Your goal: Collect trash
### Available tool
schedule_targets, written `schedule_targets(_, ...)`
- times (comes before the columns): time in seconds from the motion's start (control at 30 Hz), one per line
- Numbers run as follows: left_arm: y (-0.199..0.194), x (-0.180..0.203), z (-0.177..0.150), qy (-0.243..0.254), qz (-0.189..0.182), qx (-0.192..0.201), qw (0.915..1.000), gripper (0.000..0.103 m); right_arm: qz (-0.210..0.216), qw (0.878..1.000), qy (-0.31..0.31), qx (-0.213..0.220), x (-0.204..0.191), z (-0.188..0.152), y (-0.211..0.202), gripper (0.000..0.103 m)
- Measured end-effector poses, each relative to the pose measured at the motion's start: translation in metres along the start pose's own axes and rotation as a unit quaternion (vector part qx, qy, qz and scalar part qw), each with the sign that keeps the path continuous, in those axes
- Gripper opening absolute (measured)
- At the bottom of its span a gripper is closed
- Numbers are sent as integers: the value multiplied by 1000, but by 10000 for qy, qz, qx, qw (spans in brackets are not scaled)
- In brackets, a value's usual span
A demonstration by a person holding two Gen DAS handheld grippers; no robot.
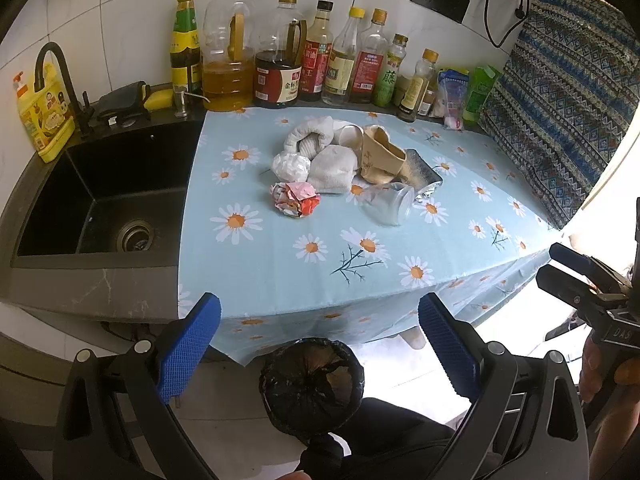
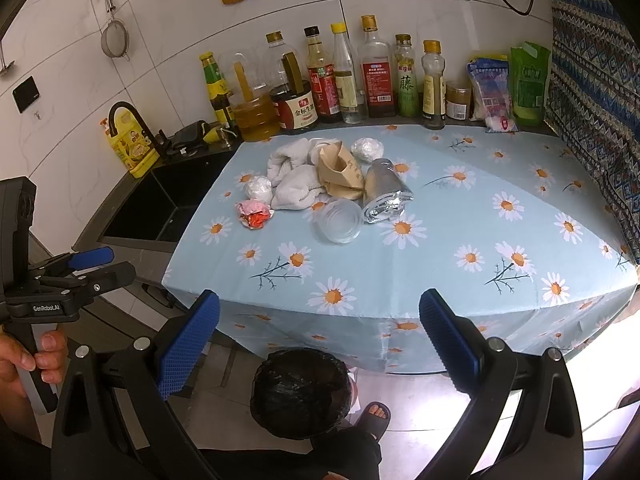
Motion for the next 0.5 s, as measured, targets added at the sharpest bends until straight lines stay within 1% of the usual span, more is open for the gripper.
schedule_targets(0.5,0,-2,-3,11,-41,-28,10000,96,-18,10000,38,-14,-4,-6,-1,99)
Point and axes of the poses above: each gripper's, at about its wrist camera, not at the fingertips, and y roughly the way its jaws point, x to its right, z to its top, the point moved 3 cm from there along y, roughly the way its jaws point, and after that the axes turned 10 degrees about x, right-handed, at the moved point
